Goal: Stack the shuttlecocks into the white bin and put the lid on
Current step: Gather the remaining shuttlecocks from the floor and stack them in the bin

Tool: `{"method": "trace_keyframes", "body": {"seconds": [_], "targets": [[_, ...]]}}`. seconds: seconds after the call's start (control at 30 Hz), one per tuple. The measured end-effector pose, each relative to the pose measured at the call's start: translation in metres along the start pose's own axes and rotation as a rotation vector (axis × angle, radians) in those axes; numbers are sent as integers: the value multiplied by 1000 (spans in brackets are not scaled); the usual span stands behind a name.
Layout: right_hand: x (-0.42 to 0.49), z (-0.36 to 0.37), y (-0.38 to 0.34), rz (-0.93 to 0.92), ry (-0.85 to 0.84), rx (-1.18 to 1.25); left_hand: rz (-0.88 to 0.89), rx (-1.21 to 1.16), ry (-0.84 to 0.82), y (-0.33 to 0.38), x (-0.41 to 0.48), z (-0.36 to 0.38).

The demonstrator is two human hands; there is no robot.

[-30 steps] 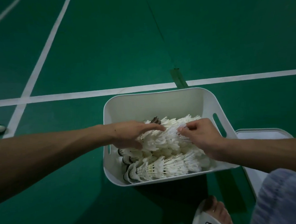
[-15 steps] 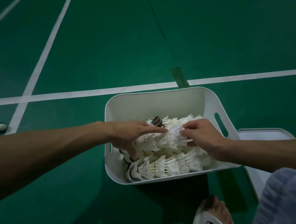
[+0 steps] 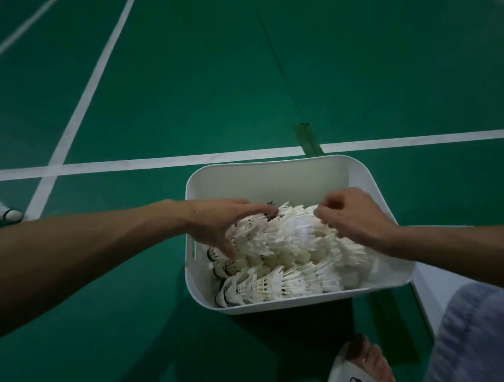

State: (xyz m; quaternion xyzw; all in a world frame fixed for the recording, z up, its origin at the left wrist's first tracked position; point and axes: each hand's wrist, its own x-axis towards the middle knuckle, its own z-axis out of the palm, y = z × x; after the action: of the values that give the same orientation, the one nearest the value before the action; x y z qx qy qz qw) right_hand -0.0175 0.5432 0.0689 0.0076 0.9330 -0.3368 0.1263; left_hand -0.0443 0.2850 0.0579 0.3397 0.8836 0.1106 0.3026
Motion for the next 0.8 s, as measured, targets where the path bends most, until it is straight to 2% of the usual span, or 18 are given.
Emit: {"method": "trace_keyframes", "body": {"seconds": [0.23,0.47,0.63,0.8], "targets": [[13,9,-66,-388,-10,-302,-136,152,369,-10,-36,-23],[34,71,-163,-659,-77,-433,-480,82,399,-86,-111,-3],[63,151,-237,-723,-181,-437,-731,-74,368,-160,-181,41],[90,255,-293,-734,-328,-465,-960,-242,483,-239,-253,83]]}}
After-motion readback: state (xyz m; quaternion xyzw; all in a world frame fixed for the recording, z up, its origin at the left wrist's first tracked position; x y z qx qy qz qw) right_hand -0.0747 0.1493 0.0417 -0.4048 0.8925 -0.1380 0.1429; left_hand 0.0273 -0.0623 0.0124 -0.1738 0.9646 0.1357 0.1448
